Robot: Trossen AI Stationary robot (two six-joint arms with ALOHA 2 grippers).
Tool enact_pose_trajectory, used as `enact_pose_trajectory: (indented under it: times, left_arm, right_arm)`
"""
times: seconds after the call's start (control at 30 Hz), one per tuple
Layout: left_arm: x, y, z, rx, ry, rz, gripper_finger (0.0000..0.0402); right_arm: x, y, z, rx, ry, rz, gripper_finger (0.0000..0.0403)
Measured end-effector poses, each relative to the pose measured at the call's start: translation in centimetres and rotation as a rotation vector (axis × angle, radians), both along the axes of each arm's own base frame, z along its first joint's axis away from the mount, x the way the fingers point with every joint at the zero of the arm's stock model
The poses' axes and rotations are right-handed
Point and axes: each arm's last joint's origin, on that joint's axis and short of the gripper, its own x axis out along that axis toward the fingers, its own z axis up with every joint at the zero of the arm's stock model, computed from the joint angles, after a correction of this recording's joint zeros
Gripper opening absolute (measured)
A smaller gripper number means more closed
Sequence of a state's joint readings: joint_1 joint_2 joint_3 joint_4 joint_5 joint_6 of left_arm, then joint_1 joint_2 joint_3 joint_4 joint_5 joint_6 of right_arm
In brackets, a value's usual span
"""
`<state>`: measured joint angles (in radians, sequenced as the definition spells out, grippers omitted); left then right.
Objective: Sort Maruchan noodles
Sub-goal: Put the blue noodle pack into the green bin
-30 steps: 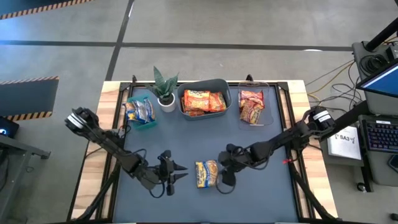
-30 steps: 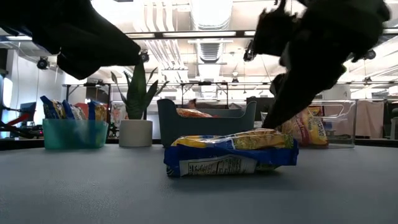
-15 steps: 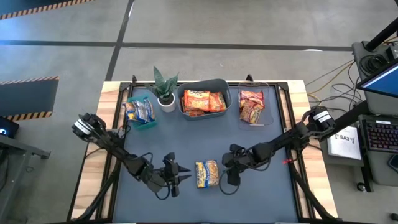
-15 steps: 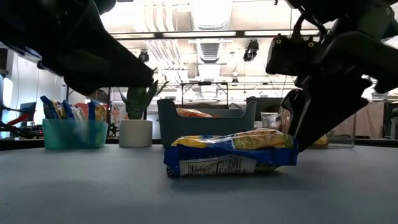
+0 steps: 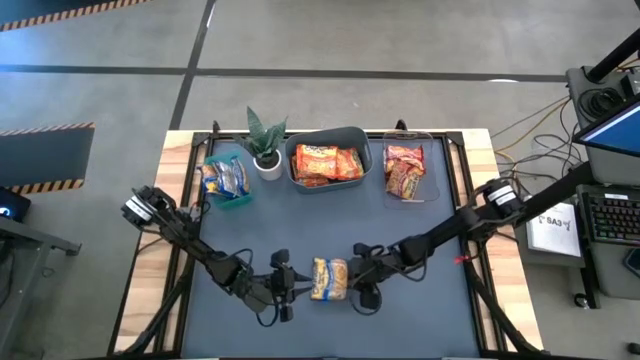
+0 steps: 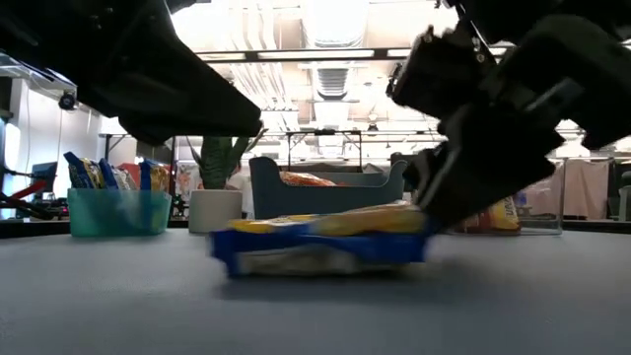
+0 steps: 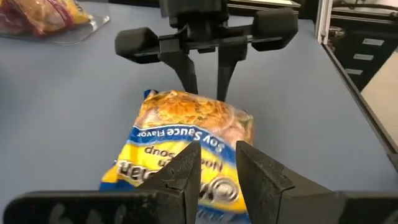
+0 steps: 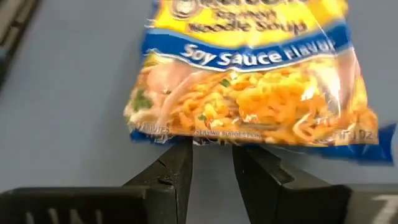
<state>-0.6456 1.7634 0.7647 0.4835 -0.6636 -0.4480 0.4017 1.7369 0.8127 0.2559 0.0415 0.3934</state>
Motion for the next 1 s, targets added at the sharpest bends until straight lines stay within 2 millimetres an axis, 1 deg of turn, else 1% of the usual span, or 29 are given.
enact_pose_trajectory:
  times: [0.1,0.27,0.37,0.43,0.5,0.63,0.87,1.0]
  left_arm:
    - [0.0,-0.1,-0.1,-0.017,0.011,-0.022,0.0084]
    - [-0.1,-0.2,-0.1,-0.064,0.032,-0.061,0.0084]
    - [-0.2,-0.2,-0.4,-0.094,0.068,-0.073,0.0084]
    - [-0.3,-0.2,-0.6,-0.119,0.092,-0.066,0.0084]
    - [-0.4,-0.1,-0.8,-0.143,0.12,-0.055,0.0084]
    - [-0.7,0.0,-1.3,-0.152,0.165,-0.034,0.0084]
    - [-1.9,1.0,-2.8,-0.152,0.339,0.078,0.0084]
    - [-2.0,1.2,-2.9,-0.131,0.332,0.117,0.0084]
  right_arm:
    - [0.7,-0.1,0.1,0.006,-0.074,-0.014,0.0103]
    - [1.4,-1.6,0.9,-0.051,-0.134,-0.202,0.0102]
    - [1.6,-2.2,1.8,-0.106,-0.108,-0.182,0.0102]
    - [1.4,-2.9,1.8,-0.162,-0.047,-0.178,0.0102]
    - [1.5,-3.8,1.8,-0.214,0.003,-0.214,0.0102]
    - [2.2,-5.2,2.3,-0.207,-0.017,-0.254,0.0102]
    - [2.8,-6.1,2.6,-0.208,-0.041,-0.283,0.0102]
    - [2.7,-5.9,2.6,-0.207,-0.039,-0.278,0.0102]
